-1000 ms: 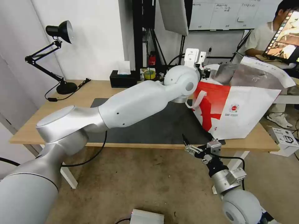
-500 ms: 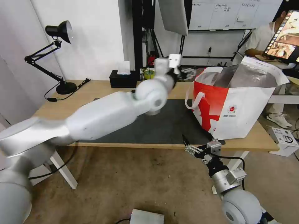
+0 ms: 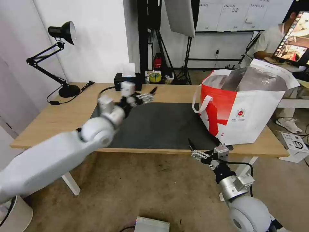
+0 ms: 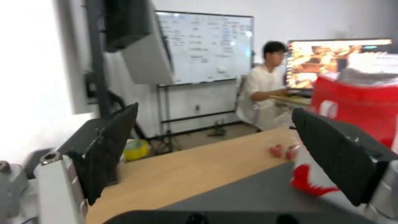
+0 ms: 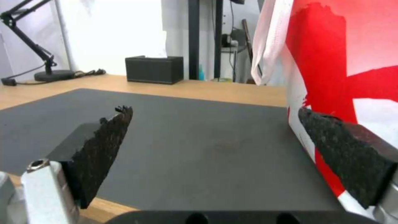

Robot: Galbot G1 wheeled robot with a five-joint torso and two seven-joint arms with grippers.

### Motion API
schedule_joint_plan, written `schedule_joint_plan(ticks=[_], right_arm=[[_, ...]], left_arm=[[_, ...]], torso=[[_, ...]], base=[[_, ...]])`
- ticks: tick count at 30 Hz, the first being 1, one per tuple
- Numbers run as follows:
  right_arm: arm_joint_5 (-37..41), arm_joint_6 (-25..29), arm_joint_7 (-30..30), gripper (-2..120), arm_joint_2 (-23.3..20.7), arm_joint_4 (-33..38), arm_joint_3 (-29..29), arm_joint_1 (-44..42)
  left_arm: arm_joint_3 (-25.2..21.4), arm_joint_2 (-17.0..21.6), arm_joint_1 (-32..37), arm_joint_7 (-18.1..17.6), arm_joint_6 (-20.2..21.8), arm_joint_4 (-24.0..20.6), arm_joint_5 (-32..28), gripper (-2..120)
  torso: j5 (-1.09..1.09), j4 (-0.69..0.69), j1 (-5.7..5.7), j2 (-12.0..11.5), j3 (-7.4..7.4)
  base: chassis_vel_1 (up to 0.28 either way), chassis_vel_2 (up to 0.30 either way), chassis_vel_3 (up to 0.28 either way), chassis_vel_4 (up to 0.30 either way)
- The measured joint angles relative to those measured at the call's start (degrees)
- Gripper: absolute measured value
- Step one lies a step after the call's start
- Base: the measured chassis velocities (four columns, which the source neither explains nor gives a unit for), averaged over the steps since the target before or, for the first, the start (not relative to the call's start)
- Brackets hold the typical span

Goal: Pick up the trash from the table and place it into the takeout bag.

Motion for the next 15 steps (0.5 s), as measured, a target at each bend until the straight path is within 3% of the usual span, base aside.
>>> schedule_joint_plan(ticks=[1,3,4,5,7,9,10,15], right_arm=[[0.0,0.0,0.0,100,0.0,0.0,0.0,0.0],[0.0,0.0,0.0,100,0.0,0.0,0.0,0.0],[0.0,0.0,0.0,100,0.0,0.0,0.0,0.0],[0.0,0.0,0.0,100,0.0,0.0,0.0,0.0],[0.0,0.0,0.0,100,0.0,0.0,0.0,0.0],[0.0,0.0,0.0,100,0.0,0.0,0.0,0.0],[0.0,0.0,0.0,100,0.01,0.0,0.0,0.0],[0.0,0.0,0.0,100,0.0,0.0,0.0,0.0]], left_arm=[[-3.51,0.79,4.72,0.28,-0.05,-1.06,1.27,100],[-6.04,1.28,7.81,0.53,-0.09,-1.74,2.16,100],[-11.93,2.09,14.7,1.17,-0.3,-3.04,4.11,100],[-11.93,2.09,14.7,1.17,-0.3,-3.04,4.11,100],[-17.8,2.71,22.18,1.7,-0.71,-4.25,6.09,100],[-19.06,2.82,23.85,1.72,-1.07,-4.47,6.7,100],[-22.06,2.44,28.26,1.63,-1.88,-5.1,8.8,100],[-22.88,-1.12,32.5,0.95,-2.31,-5.13,12.86,100]], torso=[[-0.01,0.0,0.0,0.0,0.0],[-0.03,0.0,0.0,0.0,0.0],[0.02,0.0,0.0,0.0,0.0],[0.02,0.0,0.0,0.0,0.0],[-0.02,0.02,0.0,0.0,0.0],[-0.01,0.02,-0.01,0.0,0.0],[0.03,0.02,0.0,0.0,0.0],[0.01,-0.01,0.0,0.0,0.0]], base=[[0.0,0.0,0.0,0.0],[0.0,0.0,0.0,0.0],[0.0,0.0,0.0,0.0],[0.0,0.0,0.0,0.0],[0.0,0.0,0.0,0.0],[0.0,0.0,0.0,0.0],[0.0,0.0,0.0,0.0],[0.0,0.0,0.0,0.0]])
